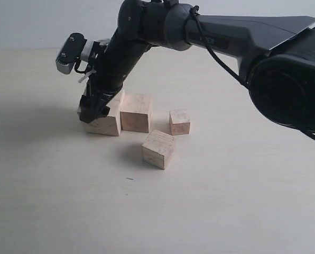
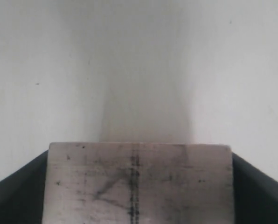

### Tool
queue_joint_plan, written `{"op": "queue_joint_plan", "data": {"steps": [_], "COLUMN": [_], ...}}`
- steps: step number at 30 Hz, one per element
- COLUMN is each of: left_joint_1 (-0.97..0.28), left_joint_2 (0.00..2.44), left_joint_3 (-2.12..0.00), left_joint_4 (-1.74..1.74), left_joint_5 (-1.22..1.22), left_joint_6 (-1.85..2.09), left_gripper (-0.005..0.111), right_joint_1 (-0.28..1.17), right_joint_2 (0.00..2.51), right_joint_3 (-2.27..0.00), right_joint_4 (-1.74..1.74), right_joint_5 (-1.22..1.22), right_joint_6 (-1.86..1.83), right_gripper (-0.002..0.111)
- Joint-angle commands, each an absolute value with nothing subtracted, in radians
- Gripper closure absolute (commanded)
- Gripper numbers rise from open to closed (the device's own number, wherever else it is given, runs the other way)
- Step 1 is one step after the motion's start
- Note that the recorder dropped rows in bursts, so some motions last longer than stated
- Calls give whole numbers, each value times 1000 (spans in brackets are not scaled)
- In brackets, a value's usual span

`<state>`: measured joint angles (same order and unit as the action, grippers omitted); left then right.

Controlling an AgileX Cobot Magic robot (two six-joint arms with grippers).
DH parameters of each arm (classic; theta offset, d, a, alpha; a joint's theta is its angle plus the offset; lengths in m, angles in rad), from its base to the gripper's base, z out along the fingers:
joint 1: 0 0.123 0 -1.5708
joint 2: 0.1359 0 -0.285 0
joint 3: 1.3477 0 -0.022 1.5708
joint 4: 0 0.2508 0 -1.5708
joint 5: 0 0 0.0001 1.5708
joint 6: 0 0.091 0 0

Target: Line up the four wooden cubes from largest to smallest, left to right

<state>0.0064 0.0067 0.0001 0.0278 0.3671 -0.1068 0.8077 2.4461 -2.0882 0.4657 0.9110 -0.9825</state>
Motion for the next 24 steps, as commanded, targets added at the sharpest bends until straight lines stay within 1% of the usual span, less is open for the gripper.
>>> {"op": "queue_joint_plan", "data": {"steps": [1, 7, 24], "left_joint_1": [-3, -3, -3], "left_joint_2": [0, 0, 0], "left_joint_3": [0, 0, 0], "left_joint_4": [33, 33, 33], "left_joint_5": [355, 355, 355], "left_joint_6": [-107, -107, -107], "left_gripper": [107, 107, 107], "right_joint_1": [803, 803, 803], "right_joint_2": [2443, 2443, 2443], "right_joint_3": [-2092, -2092, -2090], "right_joint_4": [513, 703, 696], "right_joint_5": [960, 986, 1018], "right_joint_6": [-1049, -1169, -1256], "right_gripper": [108, 108, 107]}}
